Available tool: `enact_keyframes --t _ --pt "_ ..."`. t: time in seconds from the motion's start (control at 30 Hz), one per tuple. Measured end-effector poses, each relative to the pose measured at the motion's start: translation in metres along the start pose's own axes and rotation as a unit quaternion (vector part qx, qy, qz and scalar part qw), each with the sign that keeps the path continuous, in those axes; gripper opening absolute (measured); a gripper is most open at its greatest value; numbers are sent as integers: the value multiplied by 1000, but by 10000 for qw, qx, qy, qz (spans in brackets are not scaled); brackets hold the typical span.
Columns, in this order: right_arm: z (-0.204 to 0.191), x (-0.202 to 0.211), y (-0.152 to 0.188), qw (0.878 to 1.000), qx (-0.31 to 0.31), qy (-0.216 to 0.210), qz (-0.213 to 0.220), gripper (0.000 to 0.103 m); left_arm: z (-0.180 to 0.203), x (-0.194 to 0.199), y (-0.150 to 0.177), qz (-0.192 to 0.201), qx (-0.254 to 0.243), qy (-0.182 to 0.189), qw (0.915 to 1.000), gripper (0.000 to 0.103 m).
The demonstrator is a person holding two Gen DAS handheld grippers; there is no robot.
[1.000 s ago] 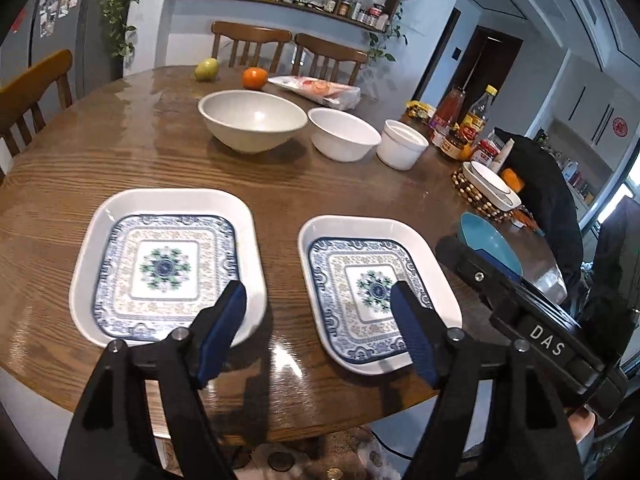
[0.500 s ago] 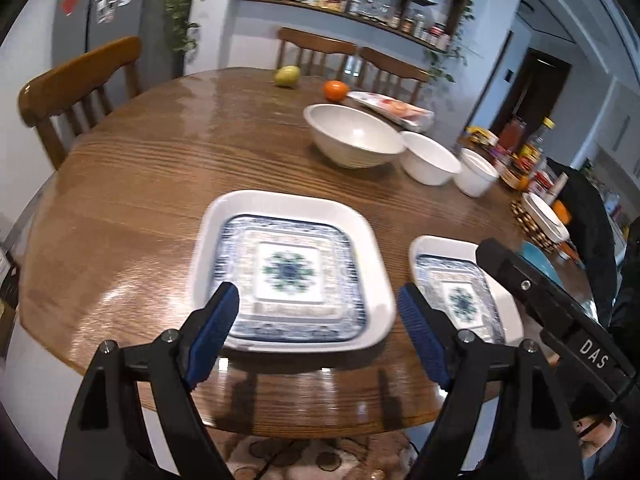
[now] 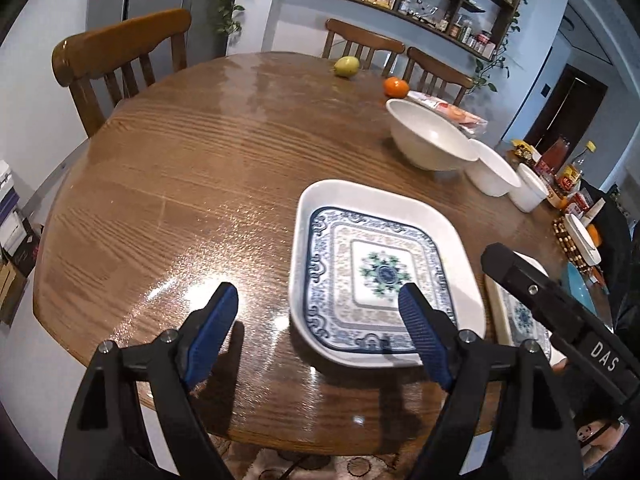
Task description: Organize plates and bowls
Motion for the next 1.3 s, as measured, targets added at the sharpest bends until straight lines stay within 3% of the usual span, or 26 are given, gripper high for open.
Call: enact_keyframes --t 0.47,0.8,1.2,1.3 --pt "-5 -33 0 9991 -67 -62 -409 87 -9 -15 -3 -116 -19 152 9998 80" --pt "-15 -47 0 9976 -41 -285 -623 87 -9 -16 -2 -178 -112 516 9984 80" --pt "-16 -56 0 9970 -170 -218 -729 87 6 -20 1 -235 -377 882 9951 76" --pt "-18 -57 0 9971 -127 -123 -742 87 10 -21 2 -189 -445 783 9958 76"
Point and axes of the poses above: each gripper's, at about its wrist camera, not at the fingertips, and x roughly against the way its jaws point, z to its right, y to its underside, the point moved 3 cm from there along -x, roughly the way its jaws point, and after that the axes turned 5 degrees about x, right-handed, at the moved point
